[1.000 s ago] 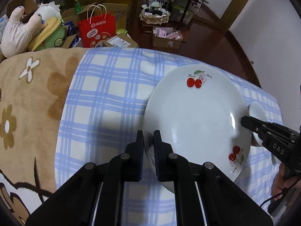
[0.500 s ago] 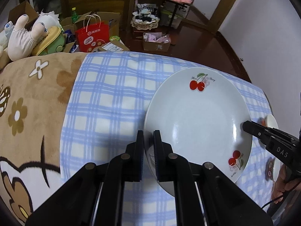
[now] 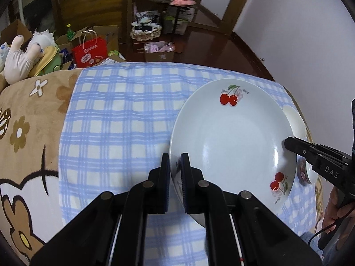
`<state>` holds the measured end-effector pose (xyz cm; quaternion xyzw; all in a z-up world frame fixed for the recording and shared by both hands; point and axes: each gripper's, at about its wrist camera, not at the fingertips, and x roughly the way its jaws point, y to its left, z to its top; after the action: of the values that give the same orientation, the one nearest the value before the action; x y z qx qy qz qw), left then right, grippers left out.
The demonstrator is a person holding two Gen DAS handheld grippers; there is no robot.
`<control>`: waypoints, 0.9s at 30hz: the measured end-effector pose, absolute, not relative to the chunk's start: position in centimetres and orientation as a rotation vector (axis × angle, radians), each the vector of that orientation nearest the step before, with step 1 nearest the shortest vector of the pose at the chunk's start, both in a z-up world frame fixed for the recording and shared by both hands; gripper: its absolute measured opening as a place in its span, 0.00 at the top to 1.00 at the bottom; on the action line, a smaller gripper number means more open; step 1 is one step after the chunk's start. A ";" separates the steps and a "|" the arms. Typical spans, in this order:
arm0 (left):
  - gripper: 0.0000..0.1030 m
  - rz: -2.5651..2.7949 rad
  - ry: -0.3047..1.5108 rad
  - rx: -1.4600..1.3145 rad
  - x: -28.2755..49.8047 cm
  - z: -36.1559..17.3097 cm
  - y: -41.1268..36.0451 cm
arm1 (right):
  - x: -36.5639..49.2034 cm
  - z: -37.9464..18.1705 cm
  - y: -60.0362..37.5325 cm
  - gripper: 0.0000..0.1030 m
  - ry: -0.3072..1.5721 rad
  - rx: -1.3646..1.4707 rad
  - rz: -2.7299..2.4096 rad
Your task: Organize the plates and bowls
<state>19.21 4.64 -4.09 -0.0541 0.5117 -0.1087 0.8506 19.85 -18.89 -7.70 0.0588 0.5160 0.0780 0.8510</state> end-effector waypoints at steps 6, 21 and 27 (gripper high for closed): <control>0.91 -0.277 1.083 -0.072 16.3 -3.7 2.1 | 15.9 -7.1 -21.0 0.92 1.072 0.131 0.122; 0.91 -0.321 1.122 0.014 10.5 -5.5 -1.5 | 8.4 -8.9 -24.0 0.92 1.079 0.159 0.073; 0.91 -0.326 1.134 0.035 9.5 -6.2 -2.0 | 6.5 -10.0 -24.5 0.92 1.095 0.163 0.071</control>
<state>9.47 -2.03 -6.16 0.0165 0.5346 -0.1536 0.8309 6.54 -24.50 -9.96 0.0772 0.5197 0.0337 0.8502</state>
